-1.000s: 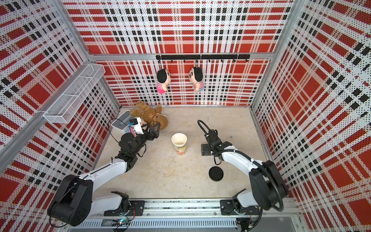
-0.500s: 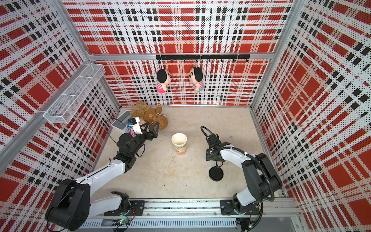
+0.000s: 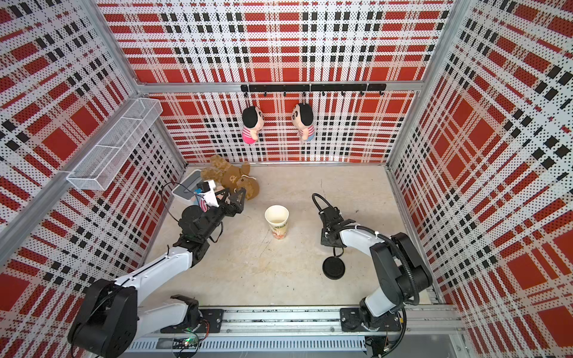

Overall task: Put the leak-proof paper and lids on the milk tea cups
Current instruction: Pick up the leak-proof paper from the center of the board.

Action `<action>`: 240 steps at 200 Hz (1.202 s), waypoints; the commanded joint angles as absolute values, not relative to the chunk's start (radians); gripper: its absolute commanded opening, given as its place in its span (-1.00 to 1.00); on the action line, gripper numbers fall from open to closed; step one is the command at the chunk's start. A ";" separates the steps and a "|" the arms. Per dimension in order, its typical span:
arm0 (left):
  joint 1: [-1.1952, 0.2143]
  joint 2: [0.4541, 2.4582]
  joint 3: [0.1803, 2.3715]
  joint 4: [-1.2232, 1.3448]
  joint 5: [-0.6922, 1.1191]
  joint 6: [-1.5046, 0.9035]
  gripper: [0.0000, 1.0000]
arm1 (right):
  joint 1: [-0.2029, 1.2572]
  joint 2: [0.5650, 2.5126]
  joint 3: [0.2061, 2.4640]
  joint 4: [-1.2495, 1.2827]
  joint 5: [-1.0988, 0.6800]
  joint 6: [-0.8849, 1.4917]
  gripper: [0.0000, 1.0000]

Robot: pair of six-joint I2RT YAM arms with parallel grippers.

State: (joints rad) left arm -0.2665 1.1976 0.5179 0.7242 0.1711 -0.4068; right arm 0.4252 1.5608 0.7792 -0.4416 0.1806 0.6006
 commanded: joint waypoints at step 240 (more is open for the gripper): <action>-0.483 1.410 0.866 0.586 0.540 -0.445 0.97 | 0.526 1.326 1.155 -0.290 0.060 0.448 -0.97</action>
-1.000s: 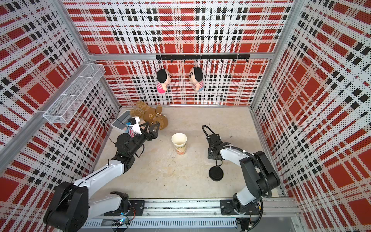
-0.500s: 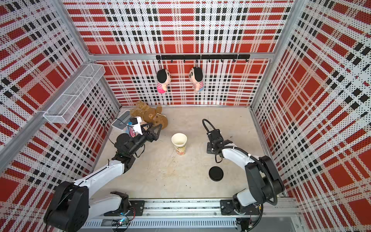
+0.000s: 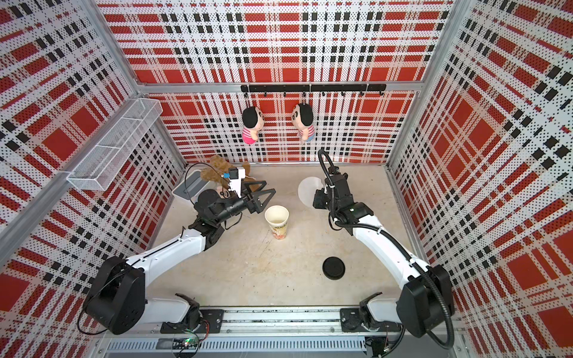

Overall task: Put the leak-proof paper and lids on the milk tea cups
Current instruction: Pick up the leak-proof paper from the center of the board.

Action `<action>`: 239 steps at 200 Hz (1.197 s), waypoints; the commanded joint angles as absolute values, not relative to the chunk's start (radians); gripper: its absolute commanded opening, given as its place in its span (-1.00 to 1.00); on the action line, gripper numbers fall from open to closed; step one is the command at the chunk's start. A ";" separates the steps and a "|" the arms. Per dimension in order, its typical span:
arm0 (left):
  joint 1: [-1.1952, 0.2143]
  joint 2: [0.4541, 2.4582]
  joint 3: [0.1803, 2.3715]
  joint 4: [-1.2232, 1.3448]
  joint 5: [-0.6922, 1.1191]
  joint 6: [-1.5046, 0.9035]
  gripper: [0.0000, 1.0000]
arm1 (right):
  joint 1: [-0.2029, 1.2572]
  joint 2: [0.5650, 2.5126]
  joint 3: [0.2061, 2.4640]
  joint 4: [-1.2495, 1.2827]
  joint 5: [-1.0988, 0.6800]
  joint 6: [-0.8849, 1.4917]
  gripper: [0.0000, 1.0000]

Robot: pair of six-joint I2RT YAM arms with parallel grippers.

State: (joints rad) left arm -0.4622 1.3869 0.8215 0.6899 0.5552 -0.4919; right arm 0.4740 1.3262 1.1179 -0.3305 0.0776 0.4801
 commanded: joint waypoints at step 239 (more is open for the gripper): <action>-0.445 1.354 0.868 0.417 0.567 -0.452 -0.97 | 0.639 1.329 1.134 -0.170 -0.013 0.334 -0.38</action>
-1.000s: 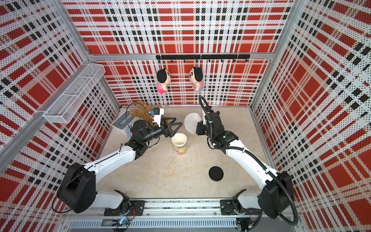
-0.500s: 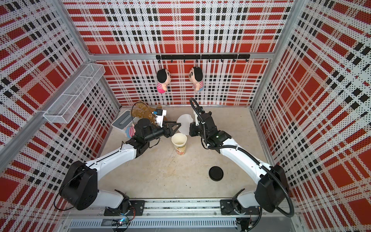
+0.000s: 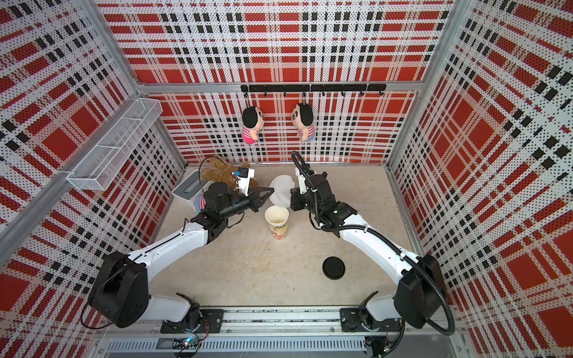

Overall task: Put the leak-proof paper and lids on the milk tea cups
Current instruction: Pick up the leak-proof paper from the center of the board, then place the leak-proof paper at the cup.

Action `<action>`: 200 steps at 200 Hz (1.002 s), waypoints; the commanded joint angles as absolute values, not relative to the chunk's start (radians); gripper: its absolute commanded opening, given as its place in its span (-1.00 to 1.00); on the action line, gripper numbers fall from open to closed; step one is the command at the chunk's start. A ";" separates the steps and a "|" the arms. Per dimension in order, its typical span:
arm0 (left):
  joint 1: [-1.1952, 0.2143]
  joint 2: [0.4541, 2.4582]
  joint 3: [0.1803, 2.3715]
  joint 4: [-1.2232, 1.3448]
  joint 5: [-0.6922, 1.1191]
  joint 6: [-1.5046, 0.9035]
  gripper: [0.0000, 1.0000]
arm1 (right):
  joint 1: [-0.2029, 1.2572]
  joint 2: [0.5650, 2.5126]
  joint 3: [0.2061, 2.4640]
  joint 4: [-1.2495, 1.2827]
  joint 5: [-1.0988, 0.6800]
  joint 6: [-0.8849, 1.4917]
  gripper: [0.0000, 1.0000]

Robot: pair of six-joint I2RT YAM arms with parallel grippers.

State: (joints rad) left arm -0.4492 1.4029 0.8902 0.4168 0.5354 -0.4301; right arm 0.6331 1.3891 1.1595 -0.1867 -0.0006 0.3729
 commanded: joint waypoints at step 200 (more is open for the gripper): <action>-0.430 1.287 0.718 0.439 0.651 -0.765 -1.00 | 0.600 1.217 0.942 -0.040 0.035 0.356 1.00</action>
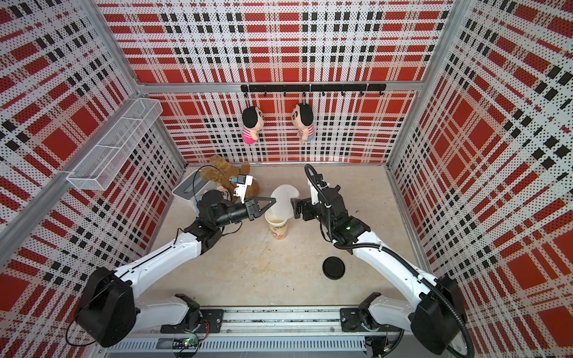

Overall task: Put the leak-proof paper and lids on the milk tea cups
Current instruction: Place the leak-proof paper at the cup.

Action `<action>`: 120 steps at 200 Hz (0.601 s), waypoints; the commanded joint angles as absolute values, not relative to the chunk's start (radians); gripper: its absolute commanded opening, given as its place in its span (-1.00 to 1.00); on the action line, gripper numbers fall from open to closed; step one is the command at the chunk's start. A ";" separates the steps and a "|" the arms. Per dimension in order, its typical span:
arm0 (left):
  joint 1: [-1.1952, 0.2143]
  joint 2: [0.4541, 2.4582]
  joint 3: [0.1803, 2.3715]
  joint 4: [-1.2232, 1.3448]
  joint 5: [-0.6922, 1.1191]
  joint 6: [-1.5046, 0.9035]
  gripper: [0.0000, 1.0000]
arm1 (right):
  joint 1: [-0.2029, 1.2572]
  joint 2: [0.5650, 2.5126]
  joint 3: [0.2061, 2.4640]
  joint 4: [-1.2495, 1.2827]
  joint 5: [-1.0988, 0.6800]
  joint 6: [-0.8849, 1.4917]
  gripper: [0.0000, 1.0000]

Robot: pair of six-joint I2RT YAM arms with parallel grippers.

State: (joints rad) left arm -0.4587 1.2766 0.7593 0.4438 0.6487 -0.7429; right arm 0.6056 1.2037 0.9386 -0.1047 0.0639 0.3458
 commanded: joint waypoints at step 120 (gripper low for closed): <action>-0.370 1.312 0.711 0.248 0.658 -0.657 -1.00 | 0.600 1.413 1.038 -0.060 -0.005 0.408 1.00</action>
State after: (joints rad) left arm -0.3763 1.3197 0.7170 0.3328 0.6655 -0.7136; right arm 0.6052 1.3941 1.0145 -0.0689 -0.0078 0.3908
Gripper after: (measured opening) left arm 0.045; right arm 0.999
